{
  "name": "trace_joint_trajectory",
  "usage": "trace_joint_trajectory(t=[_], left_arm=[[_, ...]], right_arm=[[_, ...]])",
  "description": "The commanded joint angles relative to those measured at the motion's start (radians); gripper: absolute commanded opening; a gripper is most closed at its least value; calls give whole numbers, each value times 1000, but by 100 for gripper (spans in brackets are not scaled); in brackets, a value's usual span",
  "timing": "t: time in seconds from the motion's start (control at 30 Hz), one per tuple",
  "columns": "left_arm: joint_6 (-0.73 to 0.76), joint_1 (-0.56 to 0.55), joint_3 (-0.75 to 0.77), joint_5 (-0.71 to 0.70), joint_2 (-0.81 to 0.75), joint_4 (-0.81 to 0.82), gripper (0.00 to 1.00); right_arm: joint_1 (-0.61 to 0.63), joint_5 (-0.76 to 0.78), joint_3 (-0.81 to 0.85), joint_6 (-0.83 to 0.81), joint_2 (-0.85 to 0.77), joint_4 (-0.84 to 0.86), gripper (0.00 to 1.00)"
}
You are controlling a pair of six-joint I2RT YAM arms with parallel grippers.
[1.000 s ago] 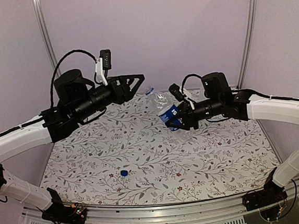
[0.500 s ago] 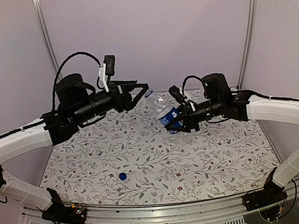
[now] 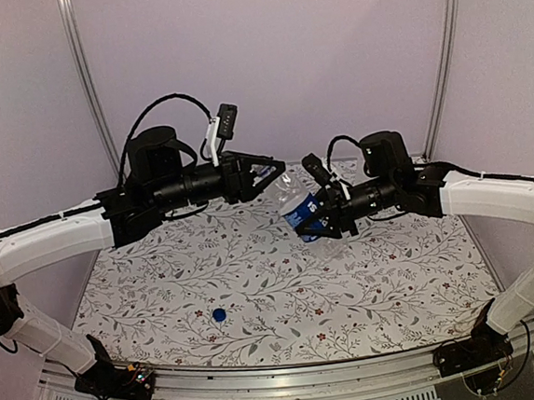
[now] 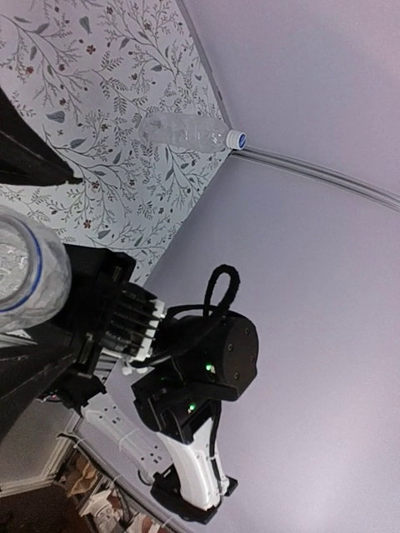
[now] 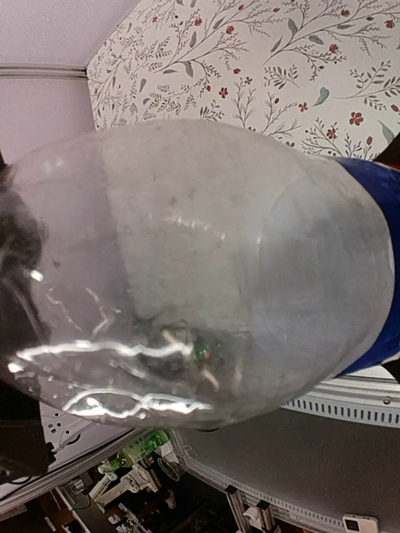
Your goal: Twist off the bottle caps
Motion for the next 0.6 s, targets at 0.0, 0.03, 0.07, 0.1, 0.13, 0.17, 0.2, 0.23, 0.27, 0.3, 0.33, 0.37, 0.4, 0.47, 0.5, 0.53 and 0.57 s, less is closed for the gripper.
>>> trace_joint_trajectory(t=[0.0,0.03,0.07,0.1,0.13,0.17,0.2,0.23,0.27,0.3,0.33,0.37,0.4,0.47,0.5,0.53,0.57], left_arm=[[-14,15,5,24,-17,10,58],[-15,15,2,25,-18,10,56],[-16,15,1,25,-20,11,54],[-16,17,-1,28,-19,11,51],[-16,17,-1,30,-18,10,48],[-15,17,-1,32,-18,11,45],[-15,17,-1,34,-18,12,41],[-14,17,-3,37,-17,13,39],[-14,18,-3,41,-17,15,38],[-17,18,-4,43,-17,16,38],[-19,19,-6,44,-17,18,38],[-22,18,-7,45,-17,19,40],[-23,18,-10,44,-17,21,42],[-29,18,-16,44,-17,24,45],[-32,18,-19,45,-18,25,46],[-35,18,-22,43,-19,27,46],[-37,18,-25,42,-21,29,46]], right_arm=[[-2,-16,-26,-13,-3,28,41],[-2,-15,-28,-14,-4,30,41],[-2,-14,-29,-13,-5,30,41],[-2,-13,-29,-13,-5,30,41],[-2,-11,-30,-13,-6,30,41],[-3,-9,-31,-12,-6,32,41],[-2,-7,-31,-11,-7,32,41],[-2,-4,-32,-10,-8,31,41],[-2,-1,-33,-9,-9,31,41],[-2,1,-33,-9,-10,31,41],[-2,5,-32,-7,-11,31,41],[-3,9,-33,-7,-11,30,41],[-3,10,-32,-6,-13,30,41],[-2,13,-32,-4,-16,30,41],[-3,13,-32,-5,-17,29,41],[-3,16,-32,-4,-18,29,41],[-3,16,-34,-4,-20,29,41]])
